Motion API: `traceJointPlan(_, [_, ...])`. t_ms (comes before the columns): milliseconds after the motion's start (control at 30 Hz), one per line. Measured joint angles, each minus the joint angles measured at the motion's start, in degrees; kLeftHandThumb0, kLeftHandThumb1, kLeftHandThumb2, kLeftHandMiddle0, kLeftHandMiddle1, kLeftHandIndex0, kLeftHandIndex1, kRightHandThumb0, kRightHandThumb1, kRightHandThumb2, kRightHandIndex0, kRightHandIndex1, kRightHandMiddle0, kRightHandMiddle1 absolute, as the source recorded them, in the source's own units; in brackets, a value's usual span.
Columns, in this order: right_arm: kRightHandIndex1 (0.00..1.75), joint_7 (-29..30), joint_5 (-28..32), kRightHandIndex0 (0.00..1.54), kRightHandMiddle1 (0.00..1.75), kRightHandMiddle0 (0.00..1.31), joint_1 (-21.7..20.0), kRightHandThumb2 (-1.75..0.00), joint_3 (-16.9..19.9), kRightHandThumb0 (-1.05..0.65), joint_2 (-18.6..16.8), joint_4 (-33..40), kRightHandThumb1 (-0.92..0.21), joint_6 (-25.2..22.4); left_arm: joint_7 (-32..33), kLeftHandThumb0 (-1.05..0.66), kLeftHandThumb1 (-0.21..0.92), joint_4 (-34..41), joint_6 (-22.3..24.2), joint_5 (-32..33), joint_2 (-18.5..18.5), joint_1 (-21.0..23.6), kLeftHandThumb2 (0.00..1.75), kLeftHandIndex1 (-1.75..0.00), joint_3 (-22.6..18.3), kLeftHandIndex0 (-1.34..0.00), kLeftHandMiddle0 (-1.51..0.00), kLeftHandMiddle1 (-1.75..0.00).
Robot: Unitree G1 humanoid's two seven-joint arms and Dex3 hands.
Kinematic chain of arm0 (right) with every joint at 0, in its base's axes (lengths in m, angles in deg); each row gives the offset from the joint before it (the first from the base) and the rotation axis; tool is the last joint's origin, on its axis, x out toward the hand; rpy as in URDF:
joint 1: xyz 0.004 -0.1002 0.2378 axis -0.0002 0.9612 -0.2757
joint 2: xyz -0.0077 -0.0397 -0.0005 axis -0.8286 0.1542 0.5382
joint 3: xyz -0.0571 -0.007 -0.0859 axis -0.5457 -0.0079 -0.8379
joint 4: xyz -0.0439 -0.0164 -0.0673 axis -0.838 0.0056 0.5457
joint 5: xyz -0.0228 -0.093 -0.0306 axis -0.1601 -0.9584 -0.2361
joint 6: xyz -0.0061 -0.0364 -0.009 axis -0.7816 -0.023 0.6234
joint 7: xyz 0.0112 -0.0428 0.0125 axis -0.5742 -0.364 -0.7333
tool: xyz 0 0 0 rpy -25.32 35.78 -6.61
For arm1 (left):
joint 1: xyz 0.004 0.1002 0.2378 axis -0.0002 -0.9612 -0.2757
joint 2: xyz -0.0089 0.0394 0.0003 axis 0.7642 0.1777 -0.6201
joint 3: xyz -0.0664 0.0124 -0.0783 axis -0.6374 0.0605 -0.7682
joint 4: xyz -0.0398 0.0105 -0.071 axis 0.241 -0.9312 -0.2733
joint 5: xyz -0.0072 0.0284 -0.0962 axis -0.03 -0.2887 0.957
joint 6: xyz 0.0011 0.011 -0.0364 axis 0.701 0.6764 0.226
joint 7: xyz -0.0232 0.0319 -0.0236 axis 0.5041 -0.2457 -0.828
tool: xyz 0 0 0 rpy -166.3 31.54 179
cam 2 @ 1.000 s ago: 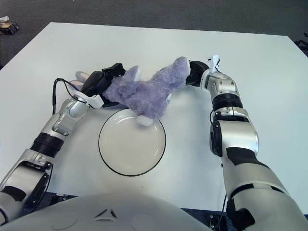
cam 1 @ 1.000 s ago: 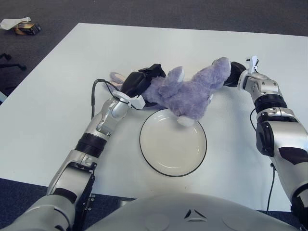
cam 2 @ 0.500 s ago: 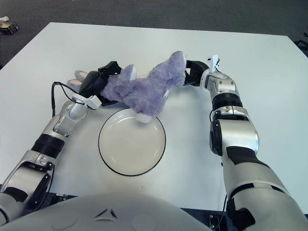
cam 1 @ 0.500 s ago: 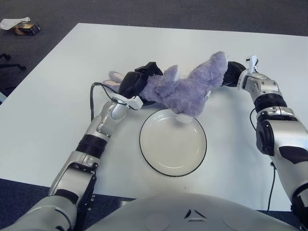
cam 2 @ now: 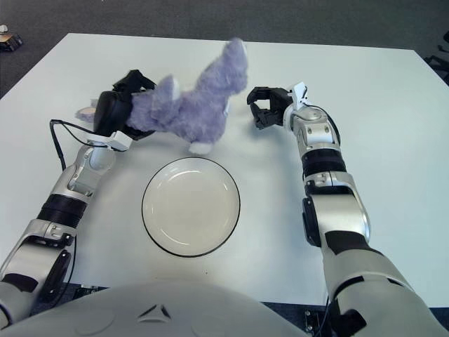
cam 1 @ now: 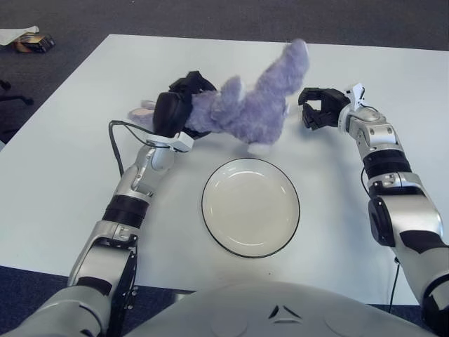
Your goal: Put the doll into the plate.
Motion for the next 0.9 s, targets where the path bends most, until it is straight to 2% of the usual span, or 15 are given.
traceJointPlan(133, [1.75, 1.1, -0.5, 0.51, 1.73, 0.48, 4.2, -1.31, -1.1, -0.01, -0.4, 8.4, -0.32, -0.1, 0.6, 0.00, -0.10, 0.3, -1.3, 2.5, -0.5, 0.1, 1.75, -1.75, -1.6, -0.70, -0.95, -1.64])
traceJointPlan(333, [1.75, 5.9, -4.4, 0.46, 1.74, 0.44, 10.7, -1.25, -3.6, -0.01, -1.7, 19.9, -0.38, 0.1, 0.1, 0.00, -0.07, 2.9, -1.5, 5.8, -0.6, 0.2, 1.75, -1.75, -3.9, -0.67, -0.90, -1.73])
traceJointPlan(500, [1.75, 11.3, -10.4, 0.42, 1.75, 0.40, 14.4, -1.19, -6.5, -0.01, -2.6, 24.8, -0.43, 4.4, 0.8, 0.00, -0.06, 4.2, -0.9, 5.7, -0.8, 0.2, 1.75, -1.75, -5.3, -0.67, -0.89, -1.74])
traceJointPlan(667, [1.75, 15.8, -15.5, 0.39, 1.75, 0.37, 16.2, -1.14, -8.4, -0.01, -2.8, 27.0, -0.47, 11.1, 3.3, 0.00, -0.06, 3.5, 0.4, 4.0, -1.3, 0.8, 1.75, -1.75, -6.1, -0.67, -0.89, -1.74])
traceJointPlan(900, [1.75, 17.3, -18.0, 0.36, 1.75, 0.34, 18.2, -1.09, -9.2, -0.01, -3.0, 28.5, -0.52, 17.2, 7.5, 0.00, -0.08, 3.1, 2.8, 1.7, -2.1, 2.3, 1.75, -1.75, -7.0, -0.69, -0.92, -1.69])
